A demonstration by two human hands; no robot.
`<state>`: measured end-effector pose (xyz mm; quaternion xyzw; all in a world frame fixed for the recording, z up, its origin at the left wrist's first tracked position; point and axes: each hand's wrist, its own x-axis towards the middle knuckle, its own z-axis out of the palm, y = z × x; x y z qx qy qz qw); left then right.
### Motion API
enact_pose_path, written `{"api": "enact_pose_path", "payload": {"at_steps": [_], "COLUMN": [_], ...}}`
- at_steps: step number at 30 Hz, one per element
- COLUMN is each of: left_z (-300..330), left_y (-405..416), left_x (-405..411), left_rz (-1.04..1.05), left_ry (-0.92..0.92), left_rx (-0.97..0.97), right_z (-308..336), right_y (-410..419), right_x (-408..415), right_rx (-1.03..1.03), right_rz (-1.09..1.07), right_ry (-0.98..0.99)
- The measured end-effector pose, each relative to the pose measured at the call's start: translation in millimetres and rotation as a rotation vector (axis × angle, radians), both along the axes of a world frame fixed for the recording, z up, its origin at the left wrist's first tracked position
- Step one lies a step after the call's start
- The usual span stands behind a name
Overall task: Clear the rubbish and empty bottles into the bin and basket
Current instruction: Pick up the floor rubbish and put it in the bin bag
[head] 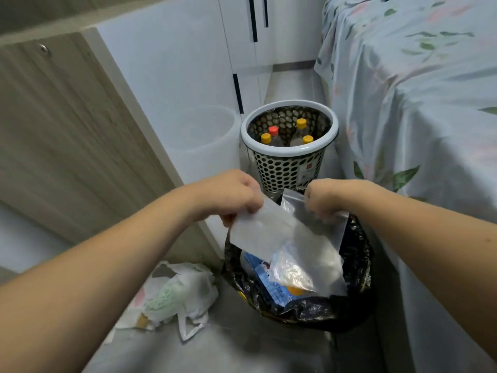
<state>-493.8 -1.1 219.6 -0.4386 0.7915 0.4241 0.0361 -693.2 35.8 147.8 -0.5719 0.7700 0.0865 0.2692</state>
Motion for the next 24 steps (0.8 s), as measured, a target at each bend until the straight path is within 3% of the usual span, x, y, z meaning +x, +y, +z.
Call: {"api": "enact_pose_path", "payload": {"at_steps": [5, 7, 11, 14, 18, 24], "left_z": [-58.5, -75.0, -100.2, -114.1, -103.1, -59.5], "left_y": [10.9, 13.0, 33.7, 48.3, 48.2, 40.9], "left_x": [-16.8, -21.5, -23.9, -21.6, -12.7, 61.4], "left_rz": [0.003, -0.004, -0.266, -0.298, -0.237, -0.087], "left_ry": [0.002, -0.006, -0.534, -0.675, -0.561, -0.107], "left_rx": [0.097, 0.028, -0.726, -0.909, -0.947, -0.814], "right_z": [-0.3, -2.2, -11.2, -8.7, 13.1, 44.2], "right_y": [-0.1, 3.3, 4.8, 6.9, 12.1, 18.7], "right_x": [6.1, 8.8, 18.2, 24.6, 33.6, 75.7], "right_rx": [0.052, 0.029, 0.038, 0.061, -0.016, -0.263], "right_rz": [0.043, 0.022, 0.049, 0.128, 0.177, 0.235], "right_ry": [-0.042, -0.094, -0.094, -0.024, 0.1, 0.095]}}
